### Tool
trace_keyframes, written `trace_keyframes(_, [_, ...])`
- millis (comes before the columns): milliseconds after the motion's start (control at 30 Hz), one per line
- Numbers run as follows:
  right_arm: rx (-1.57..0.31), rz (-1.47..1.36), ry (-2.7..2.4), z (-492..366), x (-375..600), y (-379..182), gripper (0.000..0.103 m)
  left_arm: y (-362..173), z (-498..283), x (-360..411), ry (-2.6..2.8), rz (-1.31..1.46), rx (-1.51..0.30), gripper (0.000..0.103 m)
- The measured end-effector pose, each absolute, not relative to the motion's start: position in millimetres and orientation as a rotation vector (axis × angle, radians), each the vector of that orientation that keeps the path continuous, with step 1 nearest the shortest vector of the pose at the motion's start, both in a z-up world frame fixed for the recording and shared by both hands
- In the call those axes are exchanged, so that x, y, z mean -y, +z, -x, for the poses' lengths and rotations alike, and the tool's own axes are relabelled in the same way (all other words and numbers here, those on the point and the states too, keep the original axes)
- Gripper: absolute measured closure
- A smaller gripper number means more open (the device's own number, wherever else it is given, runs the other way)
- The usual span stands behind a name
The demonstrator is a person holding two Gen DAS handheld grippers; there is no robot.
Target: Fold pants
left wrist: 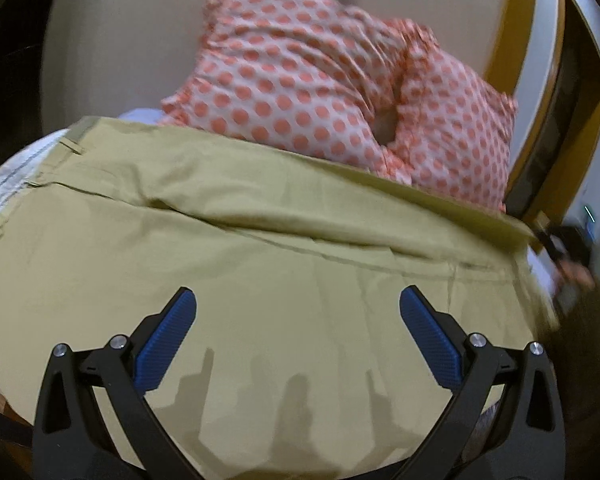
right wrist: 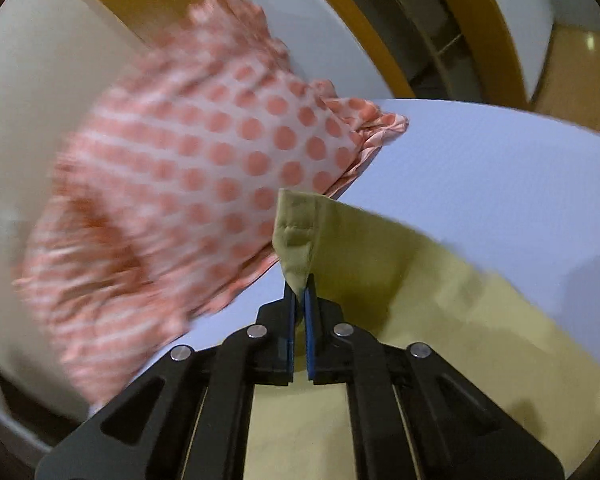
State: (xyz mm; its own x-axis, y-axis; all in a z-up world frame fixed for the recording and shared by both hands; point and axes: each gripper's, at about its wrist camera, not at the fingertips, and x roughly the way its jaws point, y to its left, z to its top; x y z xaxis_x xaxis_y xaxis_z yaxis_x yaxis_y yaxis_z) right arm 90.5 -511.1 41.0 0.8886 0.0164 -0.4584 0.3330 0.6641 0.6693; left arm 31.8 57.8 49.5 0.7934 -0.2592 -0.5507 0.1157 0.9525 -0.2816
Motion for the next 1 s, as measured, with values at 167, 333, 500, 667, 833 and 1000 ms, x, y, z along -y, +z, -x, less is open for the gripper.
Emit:
trace_keyframes(167, [-0.527, -0.964, -0.202, 16, 496, 5, 0.099, 69, -34, -88, -0.219, 0.324, -0.559, 0.002])
trace_keyframes(333, [-0.608, -1.032, -0.198, 23, 496, -14, 0.079, 82, -54, -100, -0.254, 0.339, -0.541, 0.002])
trace_keyframes(500, [-0.601, -1.014, -0.226, 8, 496, -15, 0.068, 88, -87, -111, -0.259, 0.379, -0.588, 0.002])
trace_keyframes(667, [-0.427, -1.045, -0.132, 13, 510, -5, 0.102, 79, -153, -122, -0.201, 0.431, -0.707, 0.002])
trace_keyframes(833, [-0.357, -1.035, -0.089, 10, 517, 6, 0.102, 56, -226, -143, -0.088, 0.506, -0.837, 0.009])
trace_keyframes(1000, [-0.352, -1.054, -0.092, 5, 519, 2, 0.102, 30, -283, -163, 0.022, 0.553, -0.926, 0.071])
